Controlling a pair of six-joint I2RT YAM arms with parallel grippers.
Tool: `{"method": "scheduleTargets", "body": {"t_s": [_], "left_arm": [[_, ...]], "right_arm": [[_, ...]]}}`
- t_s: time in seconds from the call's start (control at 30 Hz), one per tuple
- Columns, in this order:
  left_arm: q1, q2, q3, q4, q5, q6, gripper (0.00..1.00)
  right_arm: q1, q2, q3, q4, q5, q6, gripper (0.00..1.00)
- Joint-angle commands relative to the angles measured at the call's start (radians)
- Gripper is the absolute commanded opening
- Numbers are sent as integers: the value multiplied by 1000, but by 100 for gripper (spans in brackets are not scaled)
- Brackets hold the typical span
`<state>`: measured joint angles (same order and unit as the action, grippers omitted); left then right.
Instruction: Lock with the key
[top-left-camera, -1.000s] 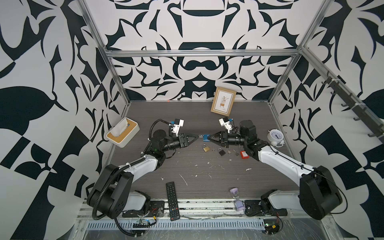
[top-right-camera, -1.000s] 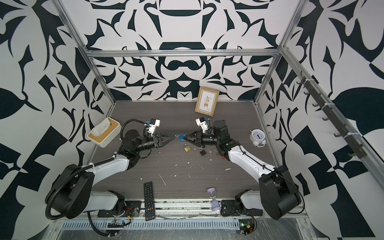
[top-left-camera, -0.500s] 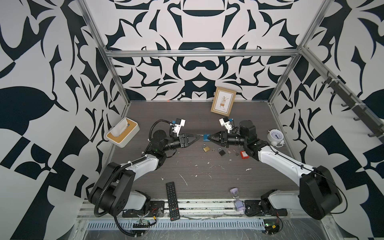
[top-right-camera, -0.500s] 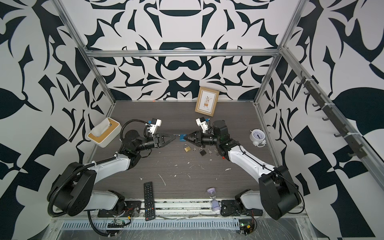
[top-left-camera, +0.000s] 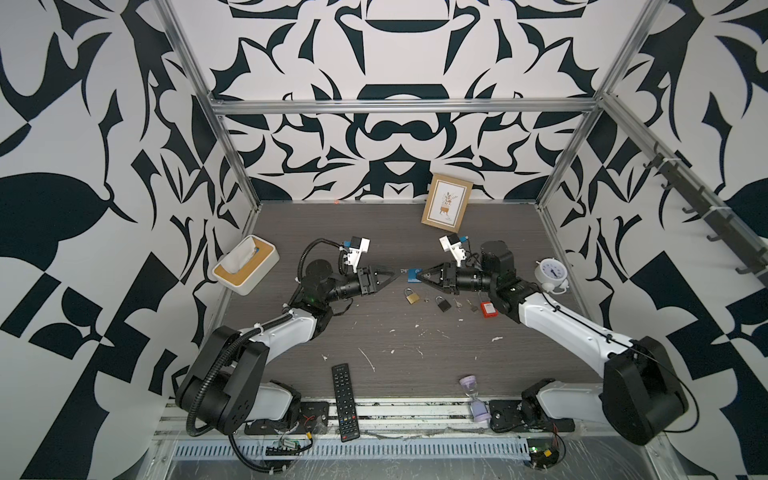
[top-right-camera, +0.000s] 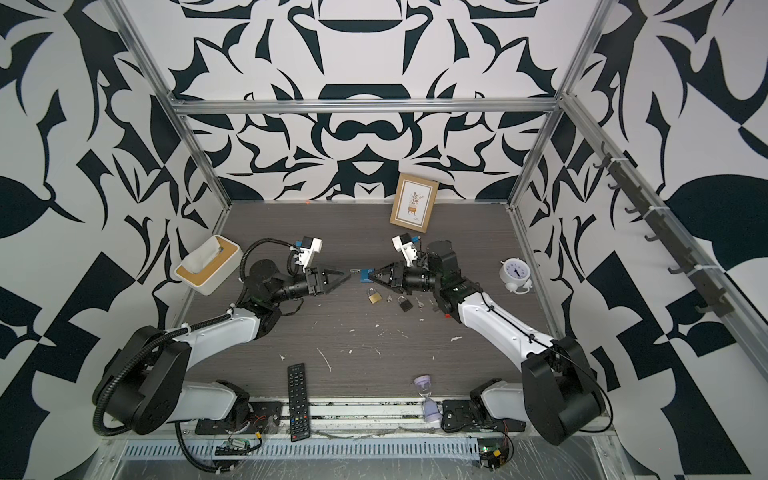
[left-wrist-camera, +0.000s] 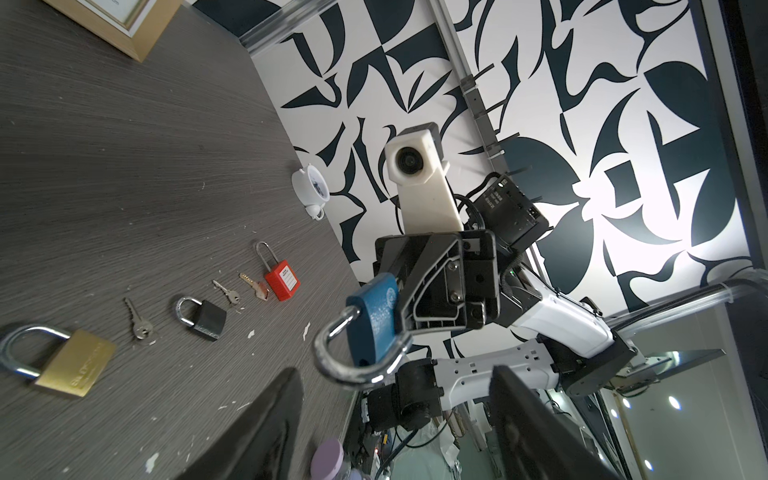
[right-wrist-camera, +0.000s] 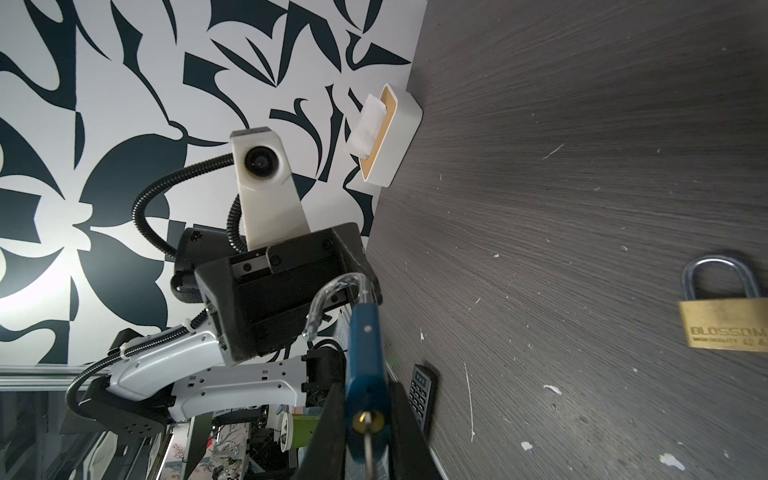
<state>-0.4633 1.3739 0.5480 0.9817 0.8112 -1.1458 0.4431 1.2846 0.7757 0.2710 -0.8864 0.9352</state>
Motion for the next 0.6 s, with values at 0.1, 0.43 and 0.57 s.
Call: {"method": "scheduleTargets", "body": {"t_s": [0.1,0.43,0.57], "left_arm": [[-3,24,44,18,8,-5,74],[-17,42,55,29,11,-12,60],[-17,46,45,49,9,-23,52]], "right_arm": [[11,-63,25,45,-19,-57,0],[21,-90,26,4,8,-108,0],[20,-81,31,-7,17,-115,0]]}}
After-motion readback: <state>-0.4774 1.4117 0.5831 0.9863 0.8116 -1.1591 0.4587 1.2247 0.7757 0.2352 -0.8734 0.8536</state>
